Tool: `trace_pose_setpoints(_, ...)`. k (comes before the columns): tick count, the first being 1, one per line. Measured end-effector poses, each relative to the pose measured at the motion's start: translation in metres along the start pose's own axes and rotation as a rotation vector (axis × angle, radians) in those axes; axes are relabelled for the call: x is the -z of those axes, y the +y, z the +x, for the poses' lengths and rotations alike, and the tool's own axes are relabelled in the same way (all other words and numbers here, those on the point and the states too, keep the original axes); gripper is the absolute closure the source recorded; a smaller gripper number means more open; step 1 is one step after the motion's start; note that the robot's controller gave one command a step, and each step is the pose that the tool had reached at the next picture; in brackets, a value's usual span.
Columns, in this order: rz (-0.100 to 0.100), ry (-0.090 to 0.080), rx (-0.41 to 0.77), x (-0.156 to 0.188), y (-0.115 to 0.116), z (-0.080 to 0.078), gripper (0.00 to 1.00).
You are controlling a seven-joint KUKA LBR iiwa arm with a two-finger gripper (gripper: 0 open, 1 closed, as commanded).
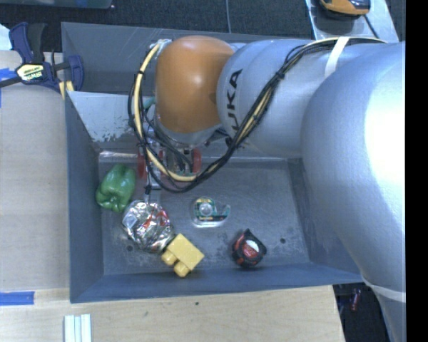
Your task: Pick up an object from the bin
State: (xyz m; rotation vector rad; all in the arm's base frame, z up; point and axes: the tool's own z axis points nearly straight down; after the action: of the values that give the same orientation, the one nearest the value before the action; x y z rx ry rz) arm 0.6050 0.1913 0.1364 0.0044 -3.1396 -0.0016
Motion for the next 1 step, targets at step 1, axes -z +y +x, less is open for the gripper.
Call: trace_pose_setpoints(1, -0.001, -0.008, -0.003, 0.0049, -0.0007, -0.0023, 0.00)
